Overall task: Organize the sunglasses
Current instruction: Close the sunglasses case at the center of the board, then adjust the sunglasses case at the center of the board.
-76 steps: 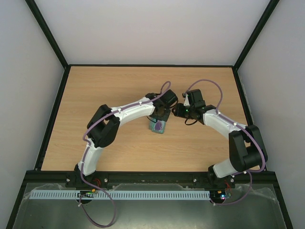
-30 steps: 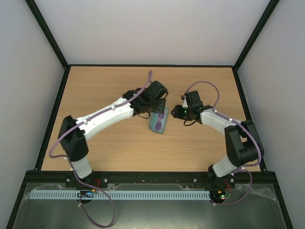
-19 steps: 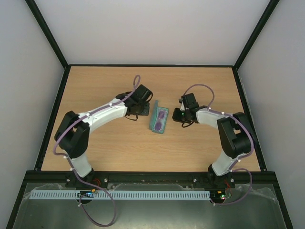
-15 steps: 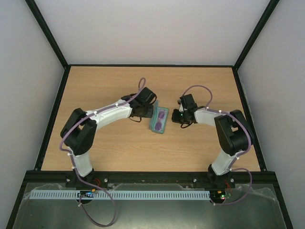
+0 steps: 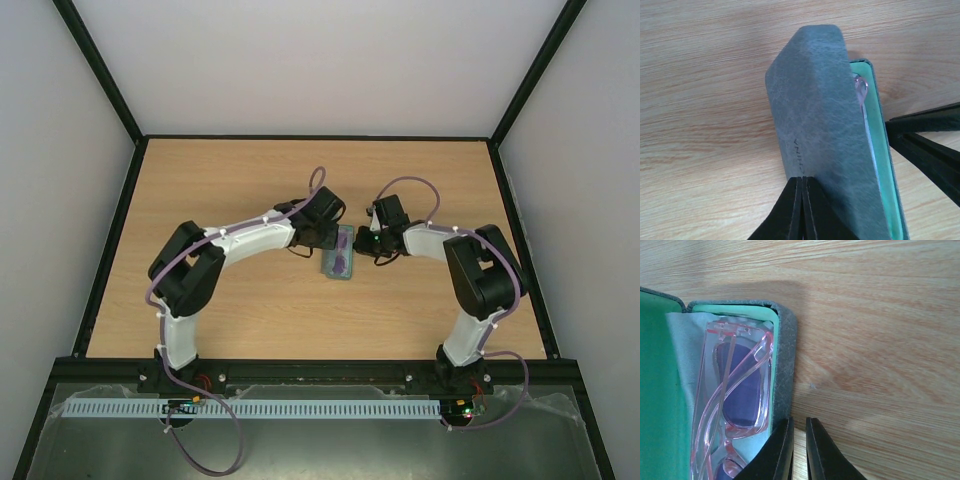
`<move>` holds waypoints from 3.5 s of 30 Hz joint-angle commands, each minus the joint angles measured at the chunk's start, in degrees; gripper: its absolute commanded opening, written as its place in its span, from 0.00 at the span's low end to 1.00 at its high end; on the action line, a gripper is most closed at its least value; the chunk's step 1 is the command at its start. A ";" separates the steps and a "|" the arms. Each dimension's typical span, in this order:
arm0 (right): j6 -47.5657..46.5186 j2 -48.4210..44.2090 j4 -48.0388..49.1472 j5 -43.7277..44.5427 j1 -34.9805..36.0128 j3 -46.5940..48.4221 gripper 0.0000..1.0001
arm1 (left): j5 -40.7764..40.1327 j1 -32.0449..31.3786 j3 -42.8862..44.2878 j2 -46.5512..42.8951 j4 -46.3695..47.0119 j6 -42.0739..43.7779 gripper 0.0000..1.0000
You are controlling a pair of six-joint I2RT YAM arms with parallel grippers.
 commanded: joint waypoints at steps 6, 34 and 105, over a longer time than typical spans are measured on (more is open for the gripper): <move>1.26 2.94 0.64 -5.89 1.21 0.89 0.10 | 2.78 -2.61 6.80 8.11 1.12 -0.56 0.02; 0.89 0.49 -3.75 12.07 0.99 7.84 0.35 | 6.65 -6.44 -39.46 -29.53 21.49 -11.26 0.45; -2.49 -30.07 -4.53 33.14 0.70 -8.42 0.99 | -0.57 17.06 -38.78 -39.88 28.75 -6.58 0.98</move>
